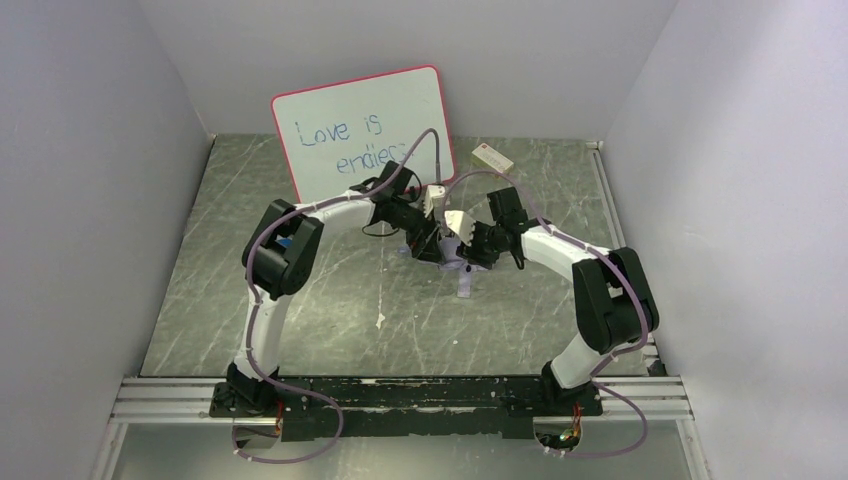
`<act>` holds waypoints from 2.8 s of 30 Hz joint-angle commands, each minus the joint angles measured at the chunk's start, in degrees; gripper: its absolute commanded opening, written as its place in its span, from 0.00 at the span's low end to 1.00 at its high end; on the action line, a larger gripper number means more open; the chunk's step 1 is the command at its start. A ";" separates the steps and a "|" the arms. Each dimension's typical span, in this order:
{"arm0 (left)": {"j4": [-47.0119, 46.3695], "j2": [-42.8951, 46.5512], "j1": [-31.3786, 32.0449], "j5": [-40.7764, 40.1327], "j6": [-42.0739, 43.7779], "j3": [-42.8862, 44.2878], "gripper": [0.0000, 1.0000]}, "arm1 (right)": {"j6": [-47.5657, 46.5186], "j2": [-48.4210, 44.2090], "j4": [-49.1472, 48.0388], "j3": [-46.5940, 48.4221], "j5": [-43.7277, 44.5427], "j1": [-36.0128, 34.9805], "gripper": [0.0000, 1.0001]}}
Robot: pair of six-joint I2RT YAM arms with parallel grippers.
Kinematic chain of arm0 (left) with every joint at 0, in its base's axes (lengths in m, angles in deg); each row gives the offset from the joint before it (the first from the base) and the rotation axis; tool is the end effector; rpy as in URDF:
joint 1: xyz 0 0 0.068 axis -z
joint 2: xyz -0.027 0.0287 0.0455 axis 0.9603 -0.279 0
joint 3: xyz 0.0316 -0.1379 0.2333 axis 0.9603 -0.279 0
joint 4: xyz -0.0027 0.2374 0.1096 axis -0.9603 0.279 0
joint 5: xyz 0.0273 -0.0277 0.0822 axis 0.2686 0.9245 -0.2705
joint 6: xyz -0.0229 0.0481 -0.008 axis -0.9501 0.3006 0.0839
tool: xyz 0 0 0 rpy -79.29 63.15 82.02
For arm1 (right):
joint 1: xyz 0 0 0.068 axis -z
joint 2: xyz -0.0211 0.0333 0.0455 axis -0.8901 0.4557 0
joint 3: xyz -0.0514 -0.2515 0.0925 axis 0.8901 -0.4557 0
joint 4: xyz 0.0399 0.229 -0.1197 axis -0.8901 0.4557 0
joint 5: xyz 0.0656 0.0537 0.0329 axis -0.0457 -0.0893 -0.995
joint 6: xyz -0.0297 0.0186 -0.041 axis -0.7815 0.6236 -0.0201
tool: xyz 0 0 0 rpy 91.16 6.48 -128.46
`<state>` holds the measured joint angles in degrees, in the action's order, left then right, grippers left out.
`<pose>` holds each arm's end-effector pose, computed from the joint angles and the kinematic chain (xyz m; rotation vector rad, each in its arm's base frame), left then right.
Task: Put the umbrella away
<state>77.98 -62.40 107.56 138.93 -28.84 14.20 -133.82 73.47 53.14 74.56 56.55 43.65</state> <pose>0.3676 -0.2802 0.1601 1.3916 1.8922 -1.2701 0.2974 0.1179 0.1709 -1.6255 1.8838 0.2309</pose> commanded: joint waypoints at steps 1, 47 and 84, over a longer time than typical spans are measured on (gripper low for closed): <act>-0.89 -1.12 1.25 -2.63 1.78 1.85 0.97 | -3.52 2.67 -1.85 -3.25 8.99 0.42 0.19; 4.06 -12.06 2.80 3.10 5.37 13.09 0.96 | -7.87 -0.36 -3.88 -6.21 6.87 -1.32 0.17; 17.64 -13.07 3.69 -15.12 11.67 6.54 0.78 | -7.60 -1.32 -7.37 -7.69 4.44 -1.41 0.16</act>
<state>85.68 -71.71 111.86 131.13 -17.98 25.59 -140.72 70.37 44.70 68.73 59.81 42.40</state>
